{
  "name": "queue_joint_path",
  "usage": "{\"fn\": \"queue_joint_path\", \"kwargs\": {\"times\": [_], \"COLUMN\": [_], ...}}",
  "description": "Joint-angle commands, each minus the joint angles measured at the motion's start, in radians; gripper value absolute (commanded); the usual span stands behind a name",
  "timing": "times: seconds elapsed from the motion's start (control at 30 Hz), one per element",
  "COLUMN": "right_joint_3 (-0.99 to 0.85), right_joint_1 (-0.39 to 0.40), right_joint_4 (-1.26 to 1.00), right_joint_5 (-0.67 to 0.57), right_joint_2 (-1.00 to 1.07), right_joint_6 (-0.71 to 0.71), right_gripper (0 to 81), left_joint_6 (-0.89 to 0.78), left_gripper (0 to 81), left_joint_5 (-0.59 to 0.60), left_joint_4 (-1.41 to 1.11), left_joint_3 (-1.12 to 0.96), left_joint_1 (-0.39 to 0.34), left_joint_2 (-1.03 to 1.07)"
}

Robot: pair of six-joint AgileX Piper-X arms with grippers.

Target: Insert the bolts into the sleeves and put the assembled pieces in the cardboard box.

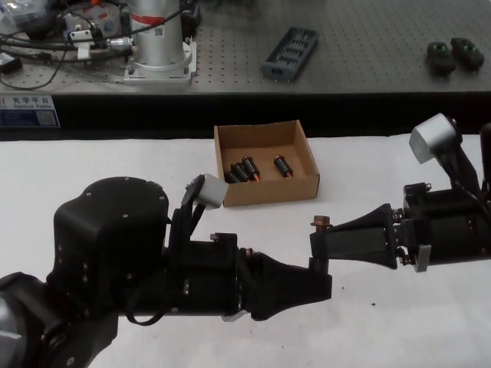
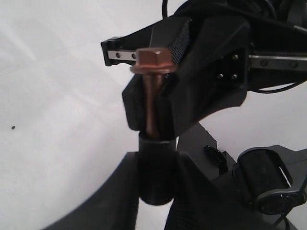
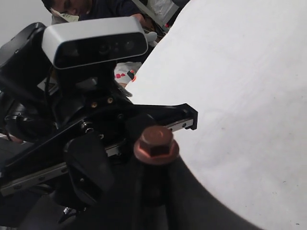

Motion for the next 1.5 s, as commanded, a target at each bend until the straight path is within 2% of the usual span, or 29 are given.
{"fn": "queue_joint_path", "kwargs": {"times": [0.0,0.07,0.1,0.3,0.5,0.6,0.9,1.1,1.47], "right_joint_3": [0.0,0.0,0.0,0.0,0.0,0.0,0.0,0.0,0.017], "right_joint_1": [0.0,0.003,0.004,0.005,0.005,0.005,0.005,0.005,0.005], "right_joint_4": [0.007,0.007,0.007,-0.05,-0.236,-0.238,-0.206,-0.193,-0.163], "right_joint_5": [0.044,0.102,0.132,0.158,0.158,0.151,0.082,0.079,0.029], "right_joint_2": [-0.011,-0.011,-0.011,-0.011,-0.011,-0.011,-0.011,-0.011,-0.011], "right_joint_6": [0.001,0.028,0.039,0.135,0.284,0.285,0.285,0.285,0.247], "right_gripper": [26.3,39.0,42.0,39.1,37.2,32.5,32.4,32.4,32.4], "left_joint_6": [0.081,0.116,0.138,0.25,0.253,0.253,0.253,0.253,0.253], "left_gripper": [4.1,4.1,4.1,4.1,4.1,4.1,4.1,4.1,4.1], "left_joint_5": [-0.006,-0.006,-0.006,-0.047,-0.1,-0.119,-0.156,-0.171,-0.289], "left_joint_4": [-0.026,-0.026,-0.026,-0.026,-0.026,-0.026,-0.026,-0.028,-0.112], "left_joint_3": [-0.017,-0.017,-0.017,-0.017,-0.017,-0.017,-0.017,-0.017,-0.017], "left_joint_1": [0.007,0.007,0.007,0.007,0.007,0.007,0.007,0.007,0.007], "left_joint_2": [-0.014,-0.014,-0.014,-0.014,-0.014,-0.012,-0.011,-0.011,-0.011]}}
